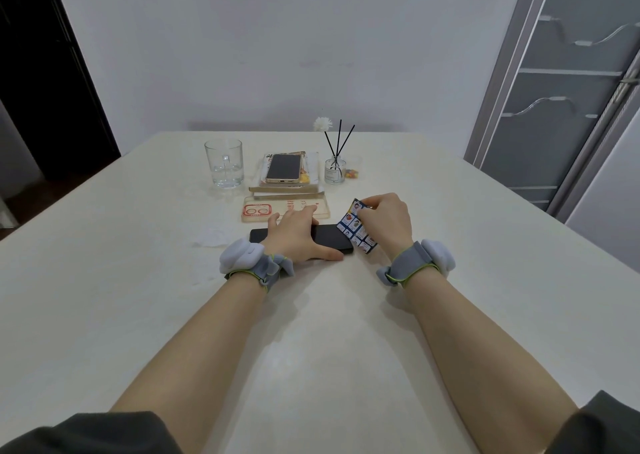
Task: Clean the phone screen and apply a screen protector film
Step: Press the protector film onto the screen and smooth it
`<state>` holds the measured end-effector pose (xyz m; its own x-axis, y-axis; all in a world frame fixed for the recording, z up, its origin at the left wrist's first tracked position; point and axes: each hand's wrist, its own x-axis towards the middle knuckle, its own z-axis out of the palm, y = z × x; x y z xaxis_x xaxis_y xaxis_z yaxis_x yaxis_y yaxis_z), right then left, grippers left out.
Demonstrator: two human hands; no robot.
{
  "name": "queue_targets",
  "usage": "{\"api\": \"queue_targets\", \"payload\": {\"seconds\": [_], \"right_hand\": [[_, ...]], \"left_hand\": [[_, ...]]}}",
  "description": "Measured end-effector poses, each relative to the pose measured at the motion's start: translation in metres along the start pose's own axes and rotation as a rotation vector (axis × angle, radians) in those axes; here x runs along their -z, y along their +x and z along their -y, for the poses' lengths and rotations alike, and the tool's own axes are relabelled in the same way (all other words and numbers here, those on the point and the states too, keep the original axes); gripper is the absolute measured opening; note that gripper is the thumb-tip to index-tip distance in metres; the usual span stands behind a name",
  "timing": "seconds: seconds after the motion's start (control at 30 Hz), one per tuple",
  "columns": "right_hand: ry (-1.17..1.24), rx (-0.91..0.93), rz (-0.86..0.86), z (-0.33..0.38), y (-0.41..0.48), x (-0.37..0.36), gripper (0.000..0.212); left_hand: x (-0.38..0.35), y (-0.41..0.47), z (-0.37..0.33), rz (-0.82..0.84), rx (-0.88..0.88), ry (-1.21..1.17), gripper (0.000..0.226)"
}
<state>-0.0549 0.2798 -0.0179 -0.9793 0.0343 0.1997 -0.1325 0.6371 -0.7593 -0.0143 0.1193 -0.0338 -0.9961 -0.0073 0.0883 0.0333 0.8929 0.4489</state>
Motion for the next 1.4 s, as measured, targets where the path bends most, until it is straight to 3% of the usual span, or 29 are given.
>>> {"api": "queue_targets", "payload": {"seconds": [0.93, 1.4], "right_hand": [[-0.020, 0.069, 0.087, 0.011, -0.008, -0.011, 0.031], [0.051, -0.019, 0.005, 0.003, -0.004, -0.008, 0.029]], "left_hand": [[-0.001, 0.001, 0.001, -0.017, -0.008, -0.016, 0.109], [0.006, -0.001, 0.005, 0.022, 0.002, -0.010, 0.102]]}}
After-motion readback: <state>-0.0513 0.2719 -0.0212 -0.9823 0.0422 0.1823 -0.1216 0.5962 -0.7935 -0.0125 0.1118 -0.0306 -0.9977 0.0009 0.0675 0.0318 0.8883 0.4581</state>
